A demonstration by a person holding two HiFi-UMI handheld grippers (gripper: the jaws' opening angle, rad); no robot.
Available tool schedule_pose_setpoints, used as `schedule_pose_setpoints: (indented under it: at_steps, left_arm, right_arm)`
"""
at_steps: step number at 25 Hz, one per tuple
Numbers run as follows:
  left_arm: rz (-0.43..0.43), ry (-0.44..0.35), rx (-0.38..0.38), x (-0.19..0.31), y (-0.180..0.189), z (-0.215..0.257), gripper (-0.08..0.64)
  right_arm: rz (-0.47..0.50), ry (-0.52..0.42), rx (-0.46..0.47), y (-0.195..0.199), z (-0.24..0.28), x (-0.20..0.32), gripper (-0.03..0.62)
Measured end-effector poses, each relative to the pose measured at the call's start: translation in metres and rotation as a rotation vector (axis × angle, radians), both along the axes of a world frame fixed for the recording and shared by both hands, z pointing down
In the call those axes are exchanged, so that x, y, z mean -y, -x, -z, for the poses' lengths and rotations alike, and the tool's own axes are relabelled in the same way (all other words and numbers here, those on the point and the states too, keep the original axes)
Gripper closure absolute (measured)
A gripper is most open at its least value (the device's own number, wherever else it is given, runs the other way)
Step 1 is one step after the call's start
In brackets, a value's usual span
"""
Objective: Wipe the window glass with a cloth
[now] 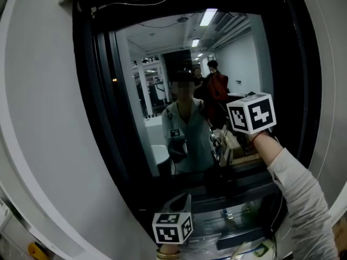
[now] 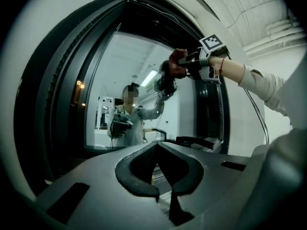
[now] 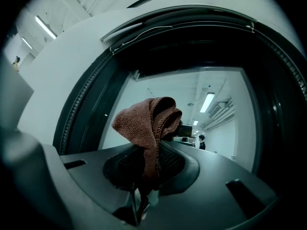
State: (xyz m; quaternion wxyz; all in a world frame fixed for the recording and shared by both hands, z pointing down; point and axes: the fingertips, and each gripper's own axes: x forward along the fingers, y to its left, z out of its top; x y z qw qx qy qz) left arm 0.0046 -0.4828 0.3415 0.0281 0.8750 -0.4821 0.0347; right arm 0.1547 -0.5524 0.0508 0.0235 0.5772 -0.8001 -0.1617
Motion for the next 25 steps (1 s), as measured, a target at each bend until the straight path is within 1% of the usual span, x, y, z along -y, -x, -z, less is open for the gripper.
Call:
schedule_pose_setpoints:
  at_steps: [9, 17, 21, 25]
  left_arm:
    - [-0.056, 0.006, -0.003, 0.004, -0.034, -0.003, 0.555]
    - [-0.084, 0.013, -0.001, 0.008, -0.052, -0.006, 0.555]
    - [-0.089, 0.015, -0.002, 0.010, -0.051, -0.006, 0.555]
    - [-0.091, 0.016, 0.004, 0.011, -0.050, -0.008, 0.555]
  right_arm:
    - [-0.164, -0.002, 0.020, -0.101, 0.001, -0.011, 0.537]
    - [-0.315, 0.005, 0.087, -0.189, 0.001, -0.018, 0.537]
    - [-0.380, 0.012, 0.106, -0.219, -0.002, -0.019, 0.537]
    - [-0.411, 0.018, 0.099, -0.227, -0.005, -0.018, 0.537]
